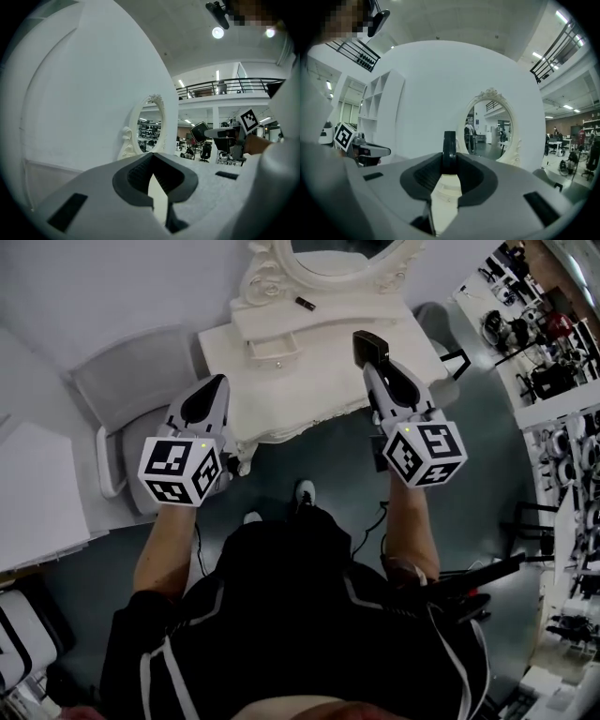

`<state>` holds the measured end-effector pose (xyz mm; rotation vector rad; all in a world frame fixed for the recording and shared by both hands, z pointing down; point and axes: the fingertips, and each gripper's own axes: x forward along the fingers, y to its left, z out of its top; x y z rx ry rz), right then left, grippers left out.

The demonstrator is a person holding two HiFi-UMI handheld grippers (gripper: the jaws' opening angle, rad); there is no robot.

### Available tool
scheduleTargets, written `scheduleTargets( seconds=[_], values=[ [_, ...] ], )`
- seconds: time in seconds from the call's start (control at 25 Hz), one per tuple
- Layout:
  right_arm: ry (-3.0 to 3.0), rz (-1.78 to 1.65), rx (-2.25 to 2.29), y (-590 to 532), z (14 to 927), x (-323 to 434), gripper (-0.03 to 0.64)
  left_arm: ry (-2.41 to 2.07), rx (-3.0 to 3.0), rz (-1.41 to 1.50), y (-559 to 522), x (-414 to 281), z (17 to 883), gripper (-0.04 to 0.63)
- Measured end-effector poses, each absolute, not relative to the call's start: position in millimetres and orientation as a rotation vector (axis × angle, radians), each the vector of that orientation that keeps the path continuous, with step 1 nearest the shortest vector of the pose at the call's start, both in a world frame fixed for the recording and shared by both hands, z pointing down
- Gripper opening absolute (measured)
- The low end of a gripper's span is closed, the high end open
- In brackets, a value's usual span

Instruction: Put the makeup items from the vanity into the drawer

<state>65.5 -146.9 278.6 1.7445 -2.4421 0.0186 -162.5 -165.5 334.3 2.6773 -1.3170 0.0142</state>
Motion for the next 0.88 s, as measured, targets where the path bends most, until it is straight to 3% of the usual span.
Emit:
scheduleTargets(
  seconds=[0.88],
  values=[
    [-2.675,0.085,1.201,-367.3,333.0,74.5,0.094,-1.725,2.412,0.136,-306.4,-129.0,369.8,0.003]
  ],
)
